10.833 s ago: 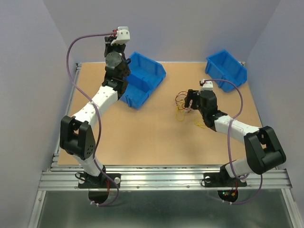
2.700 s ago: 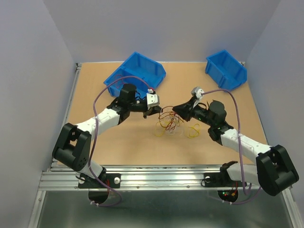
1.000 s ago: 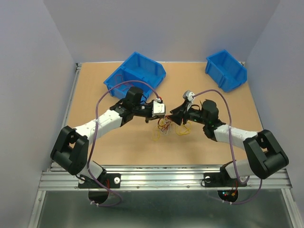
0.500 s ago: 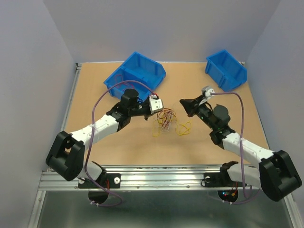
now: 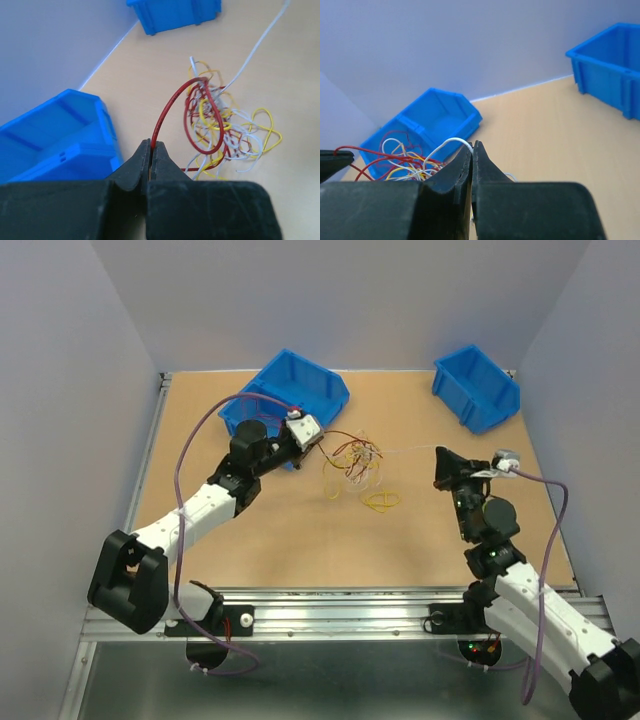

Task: Untangle the cables

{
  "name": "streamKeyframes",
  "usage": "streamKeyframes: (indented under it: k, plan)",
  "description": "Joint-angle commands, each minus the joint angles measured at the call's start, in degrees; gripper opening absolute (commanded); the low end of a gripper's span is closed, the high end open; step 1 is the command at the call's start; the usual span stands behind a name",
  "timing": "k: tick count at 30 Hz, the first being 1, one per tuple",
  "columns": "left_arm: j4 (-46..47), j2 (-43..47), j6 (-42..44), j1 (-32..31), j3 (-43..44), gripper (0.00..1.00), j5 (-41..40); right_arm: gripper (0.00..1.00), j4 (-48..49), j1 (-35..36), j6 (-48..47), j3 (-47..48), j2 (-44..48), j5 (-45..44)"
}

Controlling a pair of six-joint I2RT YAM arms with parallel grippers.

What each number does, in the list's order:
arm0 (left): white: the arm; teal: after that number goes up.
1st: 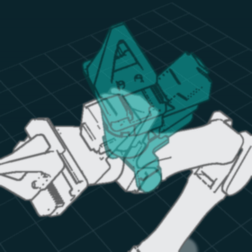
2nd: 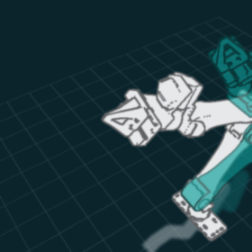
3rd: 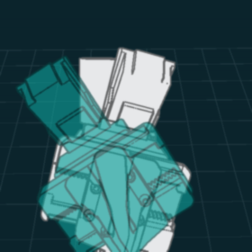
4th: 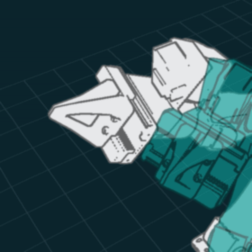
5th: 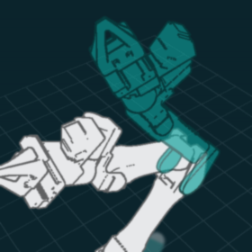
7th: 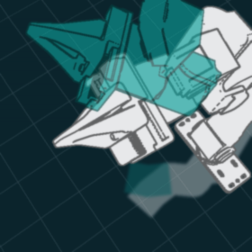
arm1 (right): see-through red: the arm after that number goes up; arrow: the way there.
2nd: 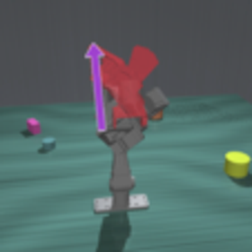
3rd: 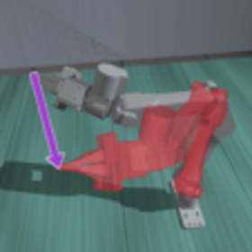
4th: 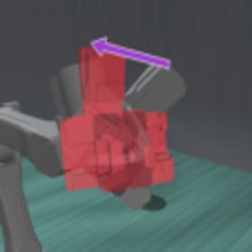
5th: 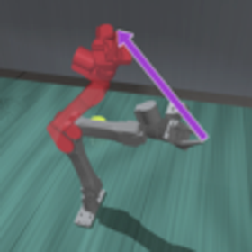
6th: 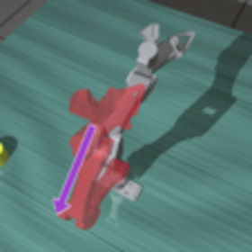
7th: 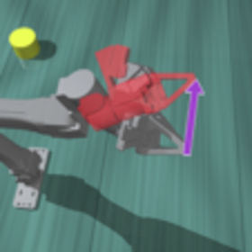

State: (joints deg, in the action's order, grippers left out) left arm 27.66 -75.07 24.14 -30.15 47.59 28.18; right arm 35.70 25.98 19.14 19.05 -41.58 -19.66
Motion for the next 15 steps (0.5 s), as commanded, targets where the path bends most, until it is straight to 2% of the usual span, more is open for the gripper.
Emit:
streamKeyframes:
  k: [1, 6, 11, 15]
  plan:
    - [6.7, 0.8, -6.63, 3.69, 0.39, 0.0, -4.98, 0.01, -2.55, 0.48, 0.91, -2.61, 9.47, -8.9]
    - [7.85, 1.33, -8.76, 5.37, 0.22, 0.0, -6.2, 0.01, -7.04, 0.39, 0.9, -3.49, 17.75, -13.91]
    - [8.81, 1.15, -11.3, 6.33, 0.39, 0.0, -14.72, 0.01, -10.38, 0.39, 2.84, -5.42, 27.5, -16.64]
    - [8.99, 1.41, -11.84, 6.6, 0.31, 0.0, -13.42, 0.0, -14.43, 0.3, 3.19, -4.9, 32.7, -16.82]
